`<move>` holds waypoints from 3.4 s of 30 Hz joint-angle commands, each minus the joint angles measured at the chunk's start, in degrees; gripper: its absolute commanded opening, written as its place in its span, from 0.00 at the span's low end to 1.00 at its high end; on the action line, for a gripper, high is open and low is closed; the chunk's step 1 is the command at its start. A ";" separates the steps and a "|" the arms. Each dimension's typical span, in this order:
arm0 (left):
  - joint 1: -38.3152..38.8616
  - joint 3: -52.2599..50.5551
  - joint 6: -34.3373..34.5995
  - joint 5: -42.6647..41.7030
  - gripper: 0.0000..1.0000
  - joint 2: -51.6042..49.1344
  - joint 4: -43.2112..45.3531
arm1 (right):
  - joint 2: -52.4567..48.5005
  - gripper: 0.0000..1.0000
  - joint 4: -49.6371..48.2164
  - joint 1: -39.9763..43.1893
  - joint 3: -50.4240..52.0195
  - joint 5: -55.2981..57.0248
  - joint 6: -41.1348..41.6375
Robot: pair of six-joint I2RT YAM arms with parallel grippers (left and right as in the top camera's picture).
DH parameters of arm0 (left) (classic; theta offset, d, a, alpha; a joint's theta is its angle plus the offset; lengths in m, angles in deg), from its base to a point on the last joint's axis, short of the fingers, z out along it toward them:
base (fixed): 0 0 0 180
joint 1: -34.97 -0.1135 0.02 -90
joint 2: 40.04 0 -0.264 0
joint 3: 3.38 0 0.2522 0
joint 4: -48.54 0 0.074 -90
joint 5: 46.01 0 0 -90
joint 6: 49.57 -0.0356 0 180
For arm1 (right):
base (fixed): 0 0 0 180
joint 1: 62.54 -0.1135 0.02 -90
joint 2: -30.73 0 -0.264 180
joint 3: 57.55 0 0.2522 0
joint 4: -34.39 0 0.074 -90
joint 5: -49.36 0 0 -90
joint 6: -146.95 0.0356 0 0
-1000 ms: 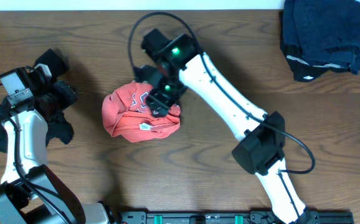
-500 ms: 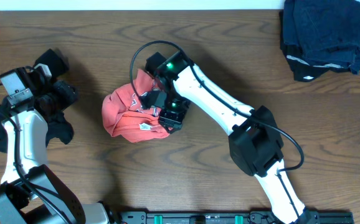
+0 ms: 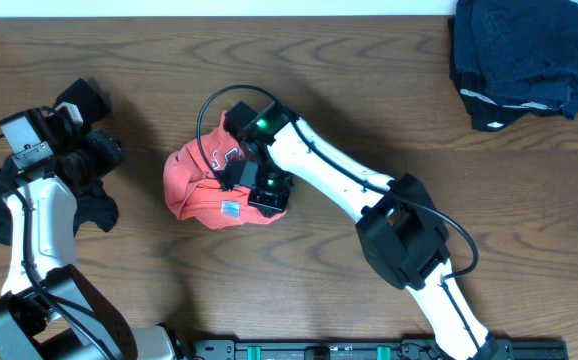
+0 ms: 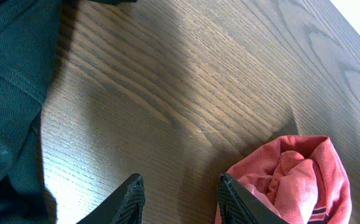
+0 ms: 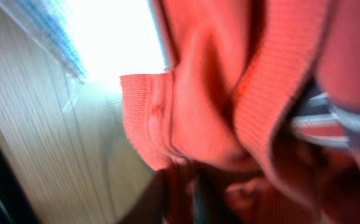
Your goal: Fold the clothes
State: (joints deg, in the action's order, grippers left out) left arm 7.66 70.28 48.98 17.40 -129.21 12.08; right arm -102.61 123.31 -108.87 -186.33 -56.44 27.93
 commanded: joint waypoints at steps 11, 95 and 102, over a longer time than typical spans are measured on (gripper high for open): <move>0.13 0.28 -0.76 0.31 0.41 -0.72 -0.28 | 0.92 0.01 0.66 -8.57 -12.63 -8.92 4.15; 0.13 0.28 -0.76 0.33 0.41 -0.72 -0.74 | -16.06 0.04 1.51 11.50 -12.31 -1.55 1.20; 0.13 0.28 -0.76 0.33 0.41 -0.72 -0.70 | -16.06 0.18 -9.99 17.81 -12.37 -1.55 8.11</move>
State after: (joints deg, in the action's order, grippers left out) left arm 7.66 70.28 48.98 17.42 -129.21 11.45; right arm -116.35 116.66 -94.62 -199.27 -64.81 31.69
